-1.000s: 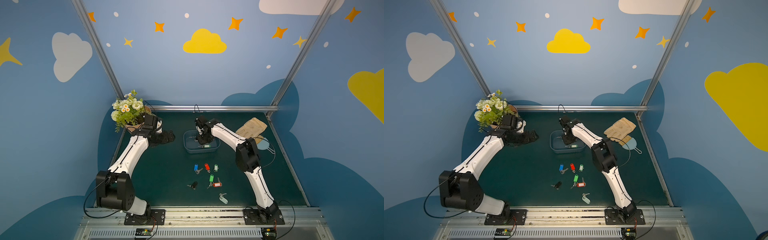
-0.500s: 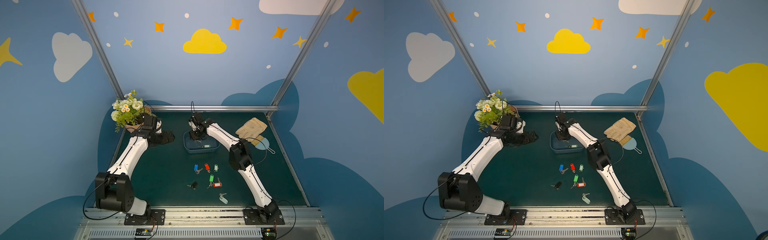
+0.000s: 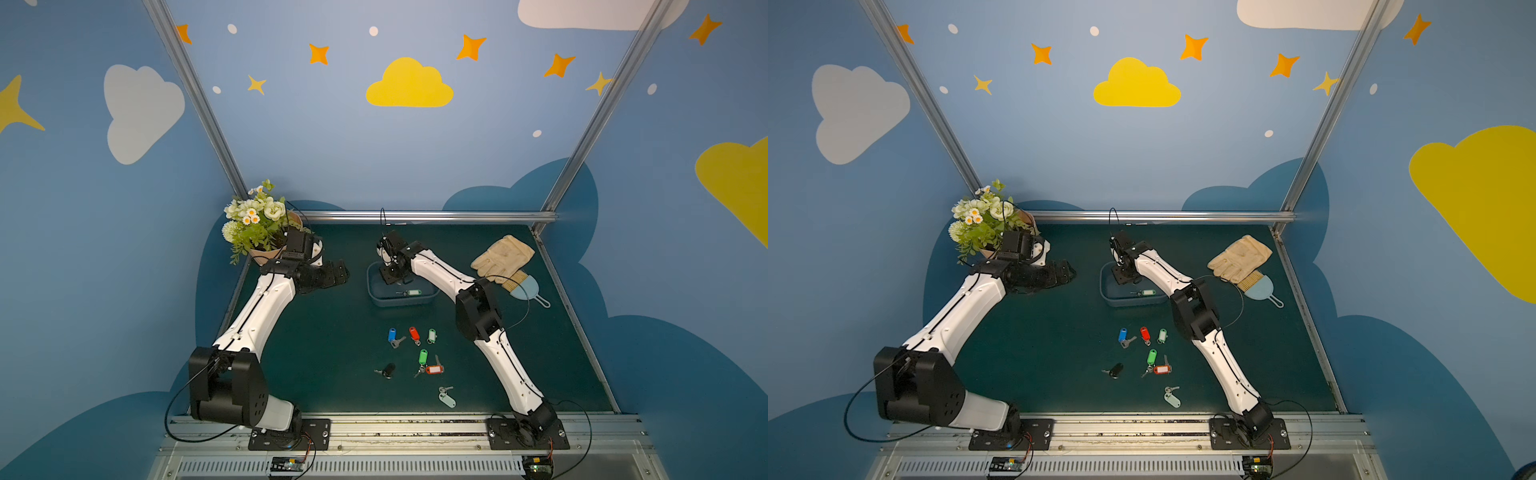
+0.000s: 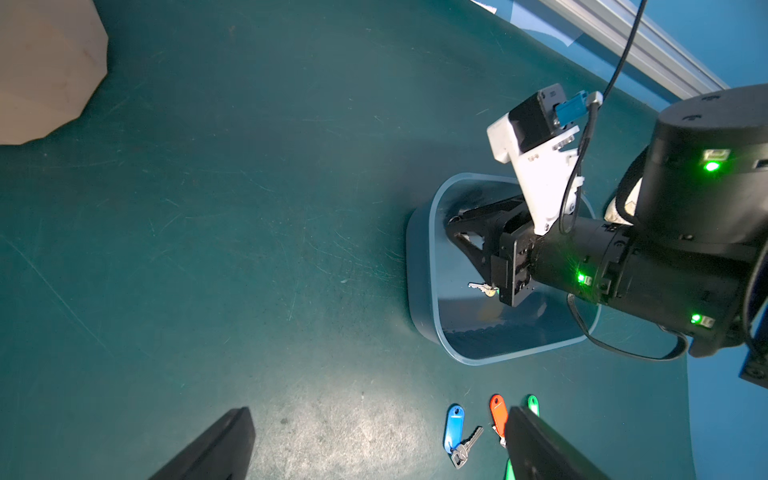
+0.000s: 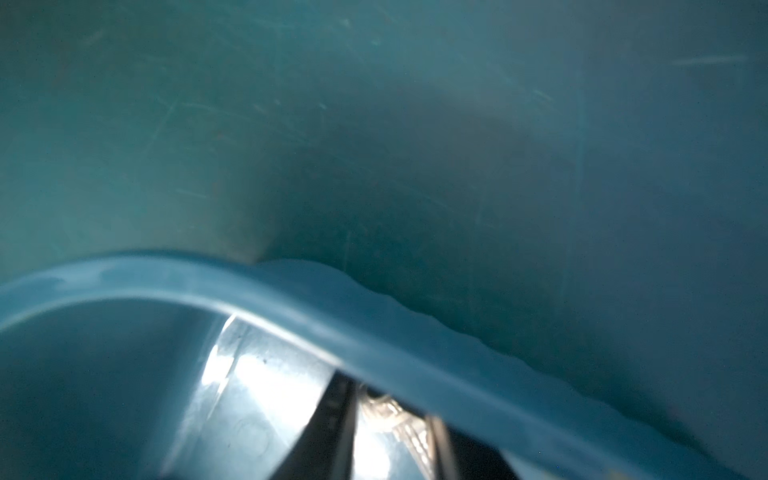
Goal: Take the keys out of the storage box
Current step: Pick up the key from the storage box.
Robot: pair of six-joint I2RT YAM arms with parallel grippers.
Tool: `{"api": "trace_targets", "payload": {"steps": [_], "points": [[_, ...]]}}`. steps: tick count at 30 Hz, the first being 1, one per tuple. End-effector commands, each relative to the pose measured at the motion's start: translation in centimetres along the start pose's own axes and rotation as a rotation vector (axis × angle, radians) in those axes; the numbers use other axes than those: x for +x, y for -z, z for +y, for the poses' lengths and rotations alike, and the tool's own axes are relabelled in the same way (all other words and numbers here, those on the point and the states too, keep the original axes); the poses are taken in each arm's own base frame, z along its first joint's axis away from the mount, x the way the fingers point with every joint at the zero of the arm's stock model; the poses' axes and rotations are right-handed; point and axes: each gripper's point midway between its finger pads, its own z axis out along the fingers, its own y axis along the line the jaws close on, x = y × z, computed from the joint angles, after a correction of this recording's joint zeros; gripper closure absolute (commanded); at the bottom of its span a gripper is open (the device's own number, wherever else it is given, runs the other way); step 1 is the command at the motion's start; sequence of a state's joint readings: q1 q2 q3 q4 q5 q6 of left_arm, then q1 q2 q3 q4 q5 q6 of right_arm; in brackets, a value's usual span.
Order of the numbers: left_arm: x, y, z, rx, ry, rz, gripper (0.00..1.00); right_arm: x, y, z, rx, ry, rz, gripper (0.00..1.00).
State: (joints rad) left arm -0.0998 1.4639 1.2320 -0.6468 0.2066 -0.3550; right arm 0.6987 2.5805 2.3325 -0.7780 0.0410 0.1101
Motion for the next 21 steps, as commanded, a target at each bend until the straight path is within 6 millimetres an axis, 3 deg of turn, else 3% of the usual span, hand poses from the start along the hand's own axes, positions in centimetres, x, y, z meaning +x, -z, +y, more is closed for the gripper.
{"api": "trace_targets", "payload": {"steps": [1,9,14,16,21], "points": [[0.1,0.6,0.1,-0.004,-0.009,-0.01,0.0,1.7,0.5,-0.7,0.047,0.004,0.051,0.79],[0.2,0.6,0.2,-0.004,-0.007,-0.011,0.0,4.3,3.6,-2.3,0.136,0.009,0.153,0.95],[0.1,0.5,0.1,0.0,-0.008,-0.008,0.0,6.7,4.9,-2.5,0.132,0.039,0.227,0.97],[0.1,0.5,0.1,0.0,-0.008,-0.008,0.0,6.9,5.6,-2.4,0.127,0.045,0.227,0.93],[0.1,0.6,0.1,0.002,-0.01,-0.01,0.0,5.1,7.2,-2.2,0.121,0.029,0.175,0.7]]}}
